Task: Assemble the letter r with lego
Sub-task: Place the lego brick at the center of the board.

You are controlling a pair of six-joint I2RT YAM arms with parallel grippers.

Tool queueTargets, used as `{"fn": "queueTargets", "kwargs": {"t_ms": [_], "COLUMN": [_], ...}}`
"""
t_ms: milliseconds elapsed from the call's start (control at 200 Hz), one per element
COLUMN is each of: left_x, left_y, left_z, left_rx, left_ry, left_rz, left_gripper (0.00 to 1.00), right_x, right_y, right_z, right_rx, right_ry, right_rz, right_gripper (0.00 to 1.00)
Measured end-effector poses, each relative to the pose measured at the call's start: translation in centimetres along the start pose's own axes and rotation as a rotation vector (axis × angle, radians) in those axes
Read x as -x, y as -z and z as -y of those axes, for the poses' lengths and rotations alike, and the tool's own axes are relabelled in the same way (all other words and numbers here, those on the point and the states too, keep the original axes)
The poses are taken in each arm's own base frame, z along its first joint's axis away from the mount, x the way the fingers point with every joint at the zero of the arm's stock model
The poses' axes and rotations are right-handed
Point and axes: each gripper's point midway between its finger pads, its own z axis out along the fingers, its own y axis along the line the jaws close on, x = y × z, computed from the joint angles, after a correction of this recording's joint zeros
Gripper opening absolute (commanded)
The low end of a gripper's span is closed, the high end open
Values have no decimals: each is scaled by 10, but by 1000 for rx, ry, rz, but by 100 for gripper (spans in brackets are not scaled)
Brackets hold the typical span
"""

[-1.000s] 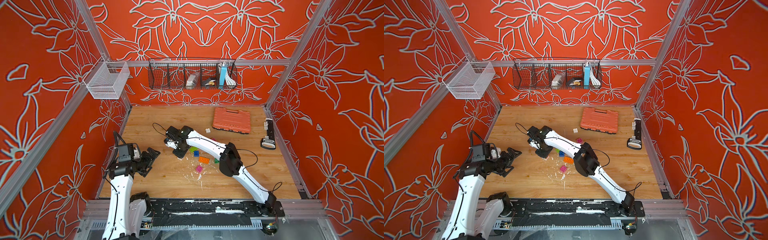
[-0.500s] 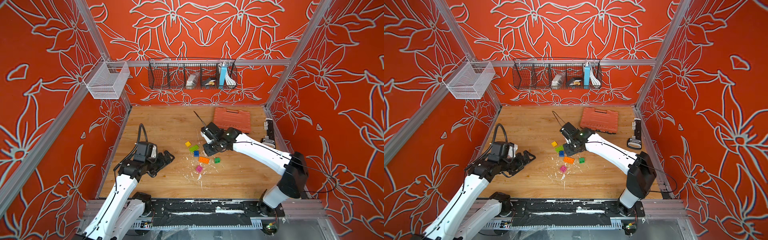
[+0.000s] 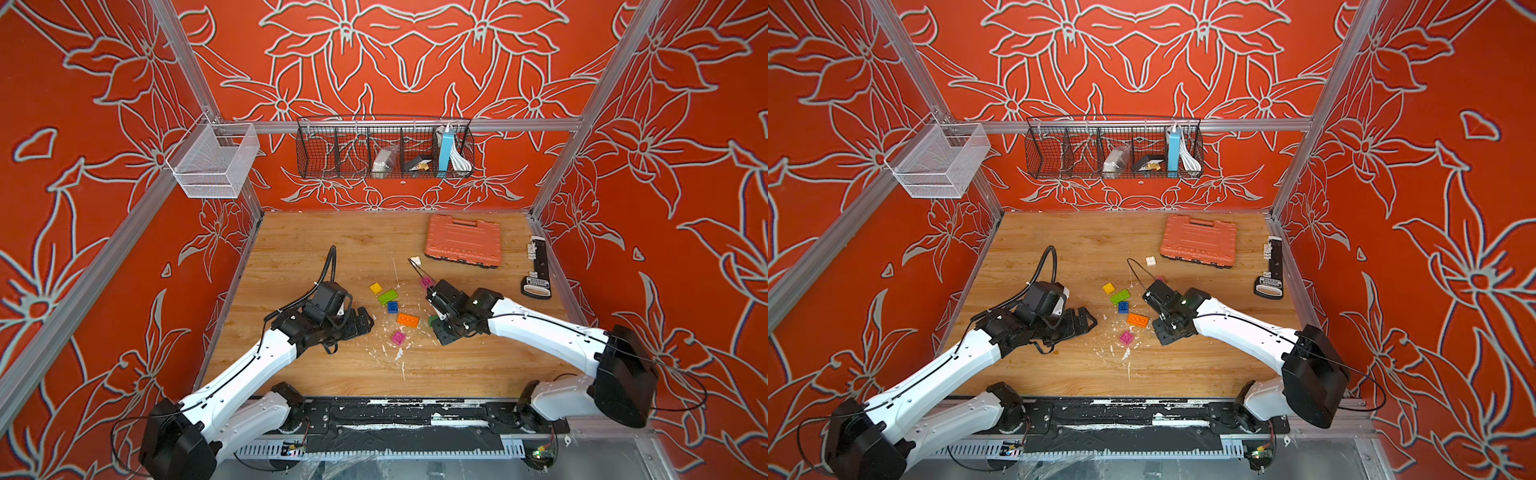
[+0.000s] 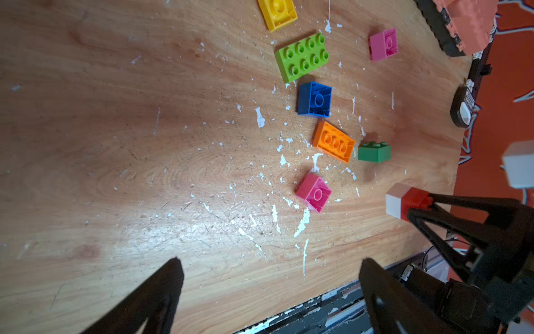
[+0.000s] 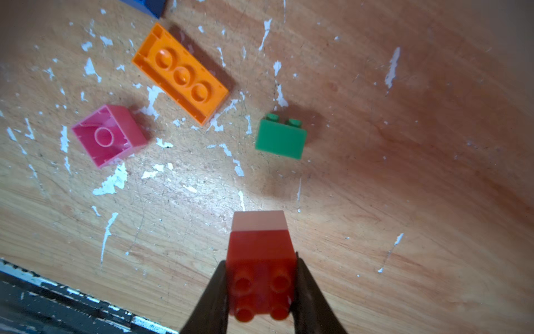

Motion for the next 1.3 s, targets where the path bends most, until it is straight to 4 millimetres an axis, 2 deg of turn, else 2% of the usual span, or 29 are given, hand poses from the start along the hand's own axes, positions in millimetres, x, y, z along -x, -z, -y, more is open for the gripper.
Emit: {"fn": "queueTargets", "kwargs": {"t_ms": [435,886,1301], "left_x": [2,2,0], "left_y": [0,0,3], "left_z": [-2,-5,-11], "left_rx": [10,28,52], "left_ry": [0,1,-3], "left_rz": [12,14,16], "left_gripper": [96,96,96], "right_x": [5,46,47], "right_y": [-39,-48,-52], "right_z": [0,-4,-7], "right_rx": [-63,-74,-68], "right_ry": [-5,-25,-11], "right_rz": [-44,-30,-41], "right_gripper": [0,0,0]}}
